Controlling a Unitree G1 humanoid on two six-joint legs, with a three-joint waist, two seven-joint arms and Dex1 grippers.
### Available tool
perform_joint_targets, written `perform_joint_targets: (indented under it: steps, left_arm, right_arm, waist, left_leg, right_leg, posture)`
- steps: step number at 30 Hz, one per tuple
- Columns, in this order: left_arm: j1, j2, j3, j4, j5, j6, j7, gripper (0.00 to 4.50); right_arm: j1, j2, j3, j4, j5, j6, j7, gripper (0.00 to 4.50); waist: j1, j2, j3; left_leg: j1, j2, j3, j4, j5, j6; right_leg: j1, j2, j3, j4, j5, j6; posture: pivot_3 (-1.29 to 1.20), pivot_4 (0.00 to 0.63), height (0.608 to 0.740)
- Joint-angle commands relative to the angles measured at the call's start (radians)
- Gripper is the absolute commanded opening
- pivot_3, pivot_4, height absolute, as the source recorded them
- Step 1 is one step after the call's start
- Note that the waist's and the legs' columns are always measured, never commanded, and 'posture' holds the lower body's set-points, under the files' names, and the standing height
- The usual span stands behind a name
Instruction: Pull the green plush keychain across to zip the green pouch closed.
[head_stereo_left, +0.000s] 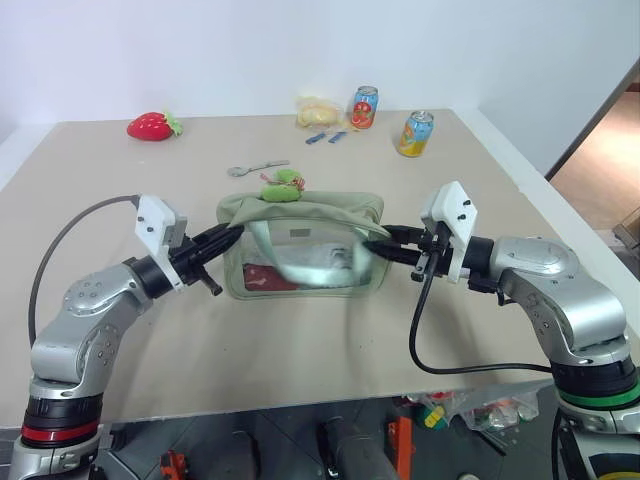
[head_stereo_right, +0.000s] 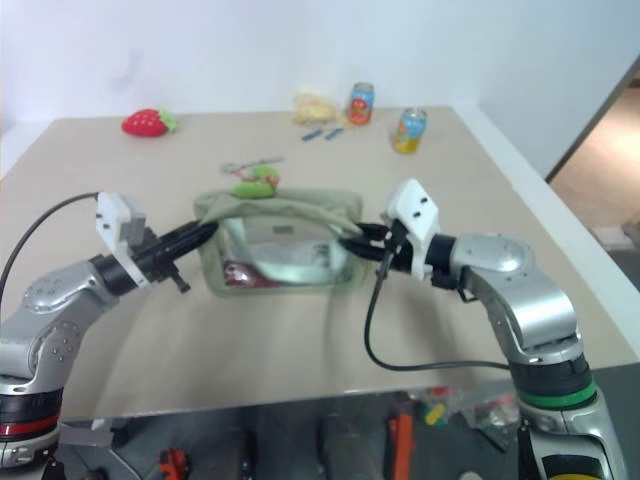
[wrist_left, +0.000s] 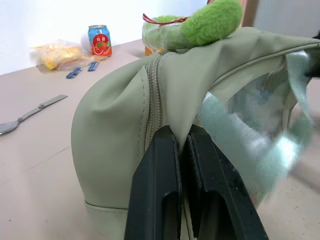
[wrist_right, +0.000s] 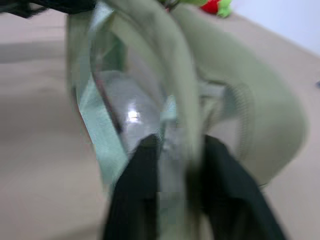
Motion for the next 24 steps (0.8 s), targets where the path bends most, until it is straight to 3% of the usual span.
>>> perform_joint_targets:
  steps: [1,3,6,11,17,24]
  left_arm:
    - [0.013,0.004,-0.006,-0.002,-0.010,0.000,-0.013,0.00]
    - [0.019,0.010,-0.007,-0.003,-0.013,0.004,-0.026,0.00]
    - [0.027,0.018,-0.002,-0.006,-0.022,0.010,-0.038,0.00]
    - [0.033,0.024,-0.003,-0.005,-0.034,0.024,-0.046,0.00]
    - [0.037,0.027,-0.014,0.004,-0.019,0.010,-0.046,0.00]
    - [0.049,0.020,-0.024,0.000,-0.015,0.000,-0.041,0.00]
  right_arm:
    - [-0.013,-0.062,-0.038,-0.066,0.033,-0.015,0.060,2.85]
    - [-0.087,-0.098,-0.069,-0.065,0.084,0.039,0.078,3.42]
    - [-0.278,-0.088,-0.067,0.001,0.125,0.082,0.071,3.42]
    - [-0.508,0.072,0.093,0.226,-0.028,-0.097,0.061,3.42]
    - [-0.576,0.237,0.209,0.399,-0.119,-0.233,0.109,3.42]
    - [-0.562,0.289,0.229,0.425,-0.143,-0.221,0.125,3.42]
  waist:
    - [0.001,0.000,0.000]
    - [0.001,0.000,0.000]
    - [-0.003,0.002,0.001]
    - [-0.002,0.000,-0.001]
    - [0.004,0.000,0.000]
    - [0.008,0.000,0.000]
  left_leg:
    - [0.000,0.000,0.000,0.000,0.000,0.000]
    - [0.000,-0.001,0.000,0.000,0.000,0.000]
    - [0.000,-0.001,0.002,0.000,0.000,0.000]
    - [0.002,0.000,-0.001,0.000,0.000,0.000]
    - [-0.002,0.000,0.000,0.000,0.000,0.000]
    - [-0.003,-0.001,-0.001,-0.001,-0.003,-0.001]
  right_leg:
    - [0.000,0.000,0.000,0.000,0.000,0.000]
    - [0.000,-0.001,0.000,0.000,0.000,0.000]
    - [-0.001,0.000,0.002,0.000,0.000,0.001]
    - [0.001,0.000,-0.001,0.000,0.000,0.000]
    - [-0.001,0.000,0.000,0.000,0.000,0.000]
    - [-0.002,-0.001,0.000,0.000,-0.001,0.004]
  posture:
    - [0.00,0.150,0.740]
    - [0.00,0.150,0.740]
    - [0.00,0.150,0.740]
    - [0.00,0.150,0.740]
    - [0.00,0.150,0.740]
    - [0.00,0.150,0.740]
